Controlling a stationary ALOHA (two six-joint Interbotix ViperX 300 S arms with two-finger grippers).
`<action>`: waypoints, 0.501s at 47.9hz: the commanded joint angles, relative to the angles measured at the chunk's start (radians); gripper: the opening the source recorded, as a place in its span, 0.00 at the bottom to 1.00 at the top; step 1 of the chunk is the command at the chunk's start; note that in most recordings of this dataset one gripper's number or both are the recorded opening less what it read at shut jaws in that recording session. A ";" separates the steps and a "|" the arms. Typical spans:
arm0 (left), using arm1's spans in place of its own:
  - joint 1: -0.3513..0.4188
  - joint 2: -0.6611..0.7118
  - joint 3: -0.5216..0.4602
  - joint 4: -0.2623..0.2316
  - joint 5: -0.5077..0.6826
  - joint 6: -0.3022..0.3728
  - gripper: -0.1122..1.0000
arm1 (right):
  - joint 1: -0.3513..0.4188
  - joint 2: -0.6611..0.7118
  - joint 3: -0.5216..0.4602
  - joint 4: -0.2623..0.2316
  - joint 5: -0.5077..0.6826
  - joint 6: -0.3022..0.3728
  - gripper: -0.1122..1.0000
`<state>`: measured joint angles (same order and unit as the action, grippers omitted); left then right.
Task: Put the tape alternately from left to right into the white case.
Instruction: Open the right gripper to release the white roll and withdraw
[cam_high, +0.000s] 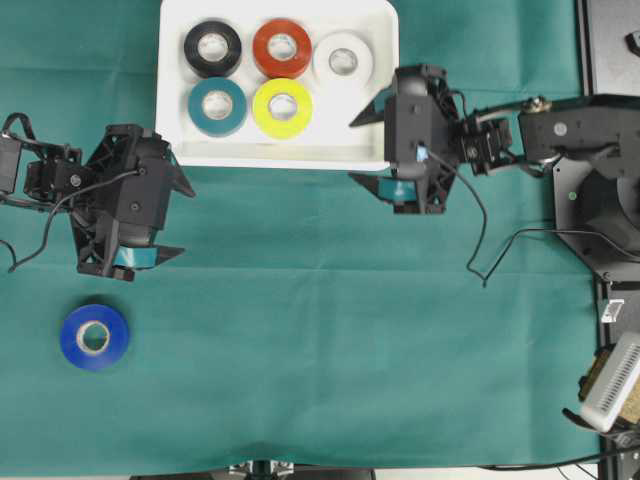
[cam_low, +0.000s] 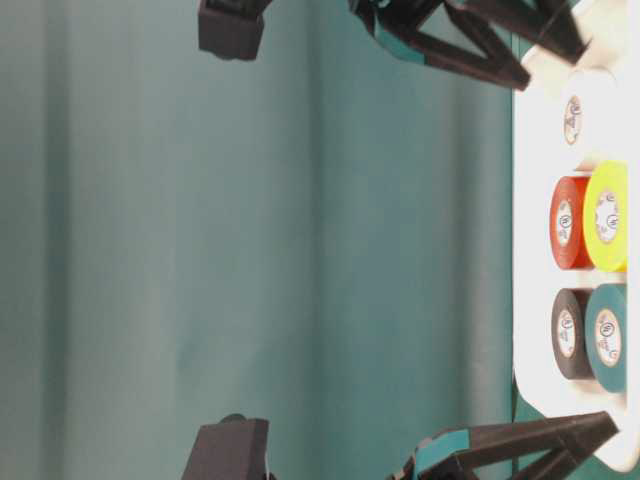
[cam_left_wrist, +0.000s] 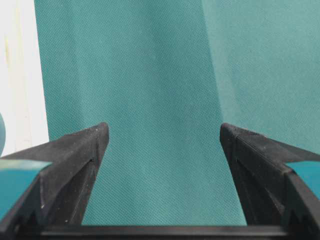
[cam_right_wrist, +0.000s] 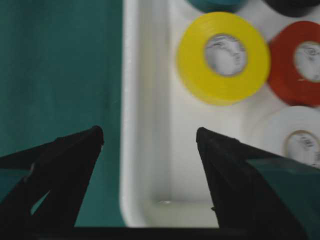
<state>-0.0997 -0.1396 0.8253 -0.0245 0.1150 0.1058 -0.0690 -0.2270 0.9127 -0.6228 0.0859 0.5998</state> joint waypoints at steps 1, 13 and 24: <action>-0.003 -0.011 -0.012 -0.002 -0.008 0.000 0.59 | 0.021 -0.018 -0.002 0.002 -0.009 0.002 0.83; -0.003 -0.012 -0.012 -0.002 -0.009 0.000 0.59 | 0.071 -0.029 0.021 0.005 -0.037 0.003 0.83; -0.003 -0.012 -0.011 -0.002 -0.008 -0.002 0.59 | 0.089 -0.038 0.044 0.005 -0.097 0.005 0.83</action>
<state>-0.0997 -0.1396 0.8253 -0.0245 0.1166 0.1058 0.0169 -0.2470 0.9618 -0.6213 0.0123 0.6029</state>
